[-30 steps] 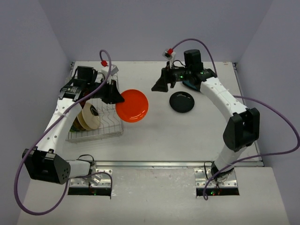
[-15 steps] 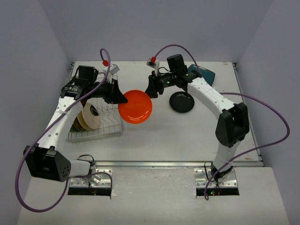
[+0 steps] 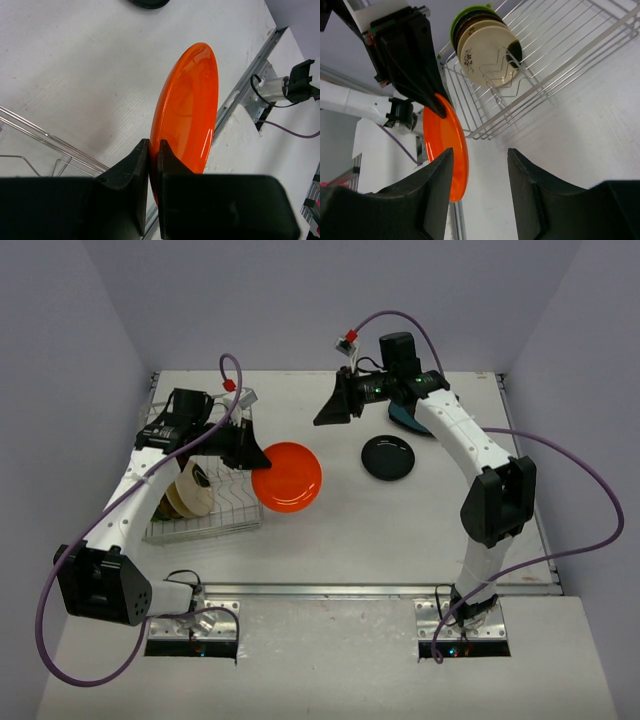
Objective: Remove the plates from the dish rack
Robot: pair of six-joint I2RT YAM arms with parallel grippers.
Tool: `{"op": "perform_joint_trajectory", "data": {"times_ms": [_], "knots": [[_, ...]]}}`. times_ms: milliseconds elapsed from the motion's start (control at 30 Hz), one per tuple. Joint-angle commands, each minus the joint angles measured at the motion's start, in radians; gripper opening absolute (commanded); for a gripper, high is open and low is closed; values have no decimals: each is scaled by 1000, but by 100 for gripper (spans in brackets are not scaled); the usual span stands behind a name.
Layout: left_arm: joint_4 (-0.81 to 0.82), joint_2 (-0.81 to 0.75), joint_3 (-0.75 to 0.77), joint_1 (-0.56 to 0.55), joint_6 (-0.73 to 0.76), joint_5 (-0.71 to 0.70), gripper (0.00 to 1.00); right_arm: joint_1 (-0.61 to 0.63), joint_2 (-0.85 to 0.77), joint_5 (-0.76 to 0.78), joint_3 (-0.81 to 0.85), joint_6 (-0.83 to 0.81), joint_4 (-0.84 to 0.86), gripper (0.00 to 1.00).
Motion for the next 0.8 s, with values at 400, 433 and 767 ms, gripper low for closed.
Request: {"op": "perform_joint_trajectory", "data": {"times_ms": [400,433,767], "knots": [[67,-13,31,-9,-21,71,0,145,24,64,15,-370,-315,42],[68,-14,31,-9,-22,69,0,146,23,75,7,-368,-311,38],[87,-57,24,-7,-95,-176,100,36,25,126,-18,-203,-242,0]]}}
